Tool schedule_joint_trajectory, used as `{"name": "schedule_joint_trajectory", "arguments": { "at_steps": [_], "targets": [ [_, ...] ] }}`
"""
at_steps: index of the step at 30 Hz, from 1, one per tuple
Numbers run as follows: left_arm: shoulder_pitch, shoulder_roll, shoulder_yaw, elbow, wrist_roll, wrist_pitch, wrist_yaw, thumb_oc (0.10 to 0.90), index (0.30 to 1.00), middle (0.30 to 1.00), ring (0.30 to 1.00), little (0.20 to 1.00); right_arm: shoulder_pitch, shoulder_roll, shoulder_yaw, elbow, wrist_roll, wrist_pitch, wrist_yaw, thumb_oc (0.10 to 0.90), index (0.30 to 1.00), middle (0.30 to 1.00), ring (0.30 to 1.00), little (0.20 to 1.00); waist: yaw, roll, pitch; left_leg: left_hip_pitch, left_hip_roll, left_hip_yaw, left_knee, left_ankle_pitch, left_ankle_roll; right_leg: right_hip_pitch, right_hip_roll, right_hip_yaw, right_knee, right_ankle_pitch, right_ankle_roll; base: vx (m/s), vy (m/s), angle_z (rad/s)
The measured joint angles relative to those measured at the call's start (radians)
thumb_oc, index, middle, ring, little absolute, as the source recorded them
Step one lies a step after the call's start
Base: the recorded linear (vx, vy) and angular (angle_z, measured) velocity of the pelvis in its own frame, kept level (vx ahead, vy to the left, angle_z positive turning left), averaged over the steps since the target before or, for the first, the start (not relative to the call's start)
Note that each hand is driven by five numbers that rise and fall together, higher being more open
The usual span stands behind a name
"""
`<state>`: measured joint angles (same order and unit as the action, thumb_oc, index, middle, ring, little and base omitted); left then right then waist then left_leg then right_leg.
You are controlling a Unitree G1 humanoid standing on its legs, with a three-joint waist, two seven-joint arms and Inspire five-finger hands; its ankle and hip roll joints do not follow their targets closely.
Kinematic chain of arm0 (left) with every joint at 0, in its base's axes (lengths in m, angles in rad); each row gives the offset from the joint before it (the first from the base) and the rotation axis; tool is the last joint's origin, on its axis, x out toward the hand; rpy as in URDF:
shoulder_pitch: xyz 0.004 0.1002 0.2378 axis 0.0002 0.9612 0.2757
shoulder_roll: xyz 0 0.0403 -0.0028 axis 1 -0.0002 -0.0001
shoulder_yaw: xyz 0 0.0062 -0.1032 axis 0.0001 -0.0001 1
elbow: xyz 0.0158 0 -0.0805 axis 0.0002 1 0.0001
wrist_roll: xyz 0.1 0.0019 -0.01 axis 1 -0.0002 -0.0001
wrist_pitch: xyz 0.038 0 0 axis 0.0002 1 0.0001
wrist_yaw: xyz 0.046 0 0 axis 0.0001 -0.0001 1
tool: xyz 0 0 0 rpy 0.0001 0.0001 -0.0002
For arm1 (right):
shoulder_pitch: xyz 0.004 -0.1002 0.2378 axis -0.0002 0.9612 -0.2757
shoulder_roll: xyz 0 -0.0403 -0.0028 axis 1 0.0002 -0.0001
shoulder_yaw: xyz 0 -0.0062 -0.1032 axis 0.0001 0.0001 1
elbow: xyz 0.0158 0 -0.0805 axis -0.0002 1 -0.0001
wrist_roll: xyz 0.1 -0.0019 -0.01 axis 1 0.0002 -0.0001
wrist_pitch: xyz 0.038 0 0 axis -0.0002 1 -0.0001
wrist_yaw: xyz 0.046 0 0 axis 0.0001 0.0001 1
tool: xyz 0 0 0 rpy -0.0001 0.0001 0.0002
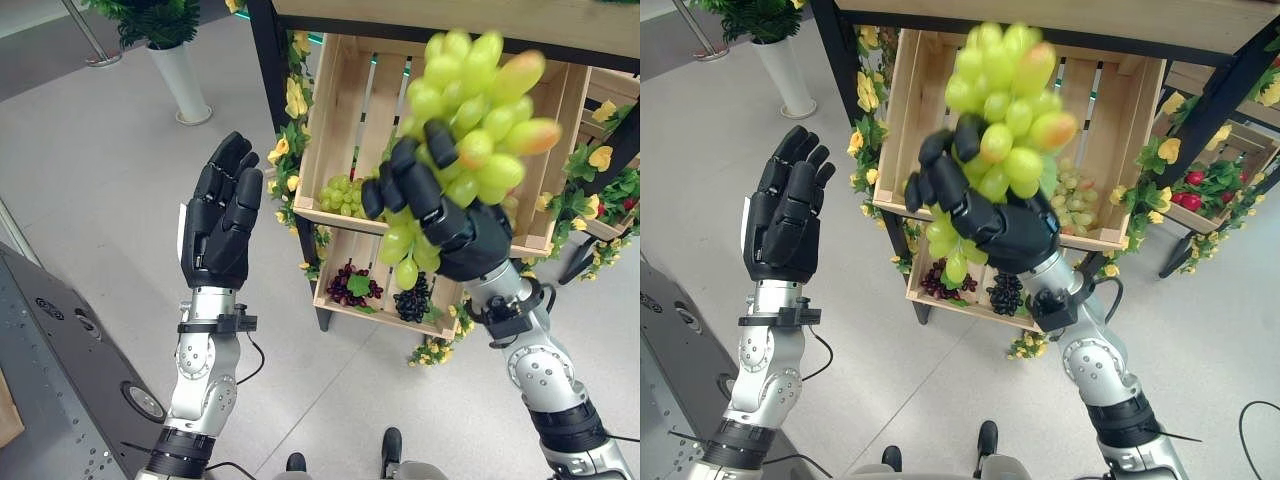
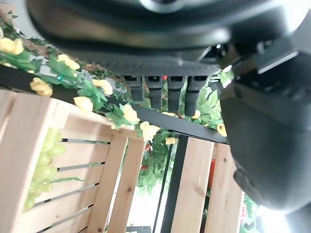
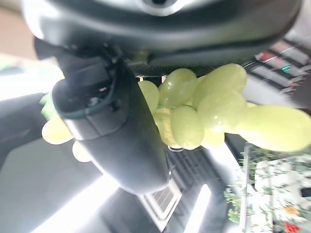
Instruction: Pick up the fruits from the basket on one side to the basket on the other side
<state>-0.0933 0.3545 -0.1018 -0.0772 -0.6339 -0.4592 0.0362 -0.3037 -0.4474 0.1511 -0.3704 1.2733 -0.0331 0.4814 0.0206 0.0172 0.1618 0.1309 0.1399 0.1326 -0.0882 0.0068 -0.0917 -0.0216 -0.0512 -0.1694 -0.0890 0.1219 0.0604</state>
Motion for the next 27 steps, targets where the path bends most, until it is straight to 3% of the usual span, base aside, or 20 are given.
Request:
{"name": "schedule_joint_trajectory", "arguments": {
  "at_steps": [4,8,13,20,27],
  "targets": [
    [0.0,0.0,0.0,0.0,0.0,0.014,0.003,0.8,0.9,0.9,0.9,0.9,-0.006,0.01,-0.037,0.018,0.0,-0.019,-0.101,0.4,0.3,0.3,0.3,0.3,0.002,-0.001,-0.013,0.004,-0.002,-0.001,0.0,-0.001,0.003,0.004,-0.002,0.001,0.0,0.001,0.002,0.09,0.016,0.0],
    [0.0,0.0,-0.004,0.002,-0.002,0.04,0.005,0.8,0.9,0.9,0.9,0.9,-0.008,0.009,-0.072,0.118,-0.009,-0.016,-0.268,0.4,0.3,0.3,0.3,0.3,0.004,-0.002,-0.013,0.009,-0.001,-0.003,0.0,-0.001,0.003,0.011,-0.001,-0.001,0.0,0.001,0.002,0.07,0.008,0.02],
    [0.0,0.003,-0.006,0.012,-0.026,0.04,0.004,0.8,0.9,0.9,0.9,0.9,-0.008,-0.015,-0.072,0.333,-0.01,0.037,-0.404,0.4,0.3,0.3,0.3,0.3,0.012,-0.005,-0.017,0.009,0.0,-0.009,0.0,-0.001,0.002,0.014,-0.001,-0.004,0.0,0.001,0.001,0.06,0.003,0.03],
    [0.002,0.008,-0.015,0.046,-0.053,0.043,0.004,0.8,0.9,0.9,0.9,0.9,-0.096,-0.067,-0.061,0.539,-0.066,0.061,-0.455,0.4,0.3,0.3,0.3,0.3,0.03,-0.02,-0.027,0.0,-0.001,-0.019,0.002,0.0,0.002,0.016,-0.001,-0.013,0.0,0.001,0.001,0.04,-0.006,0.04],
    [0.002,0.038,-0.051,0.05,-0.088,0.053,0.003,0.8,0.9,0.9,0.9,0.9,-0.229,-0.096,-0.058,0.79,-0.137,0.062,-0.504,0.4,0.3,0.3,0.3,0.3,0.077,-0.042,-0.04,-0.01,-0.001,-0.049,0.005,0.008,0.0,0.018,-0.006,-0.039,0.0,-0.001,0.0,0.0,-0.007,0.13]
  ]
}}
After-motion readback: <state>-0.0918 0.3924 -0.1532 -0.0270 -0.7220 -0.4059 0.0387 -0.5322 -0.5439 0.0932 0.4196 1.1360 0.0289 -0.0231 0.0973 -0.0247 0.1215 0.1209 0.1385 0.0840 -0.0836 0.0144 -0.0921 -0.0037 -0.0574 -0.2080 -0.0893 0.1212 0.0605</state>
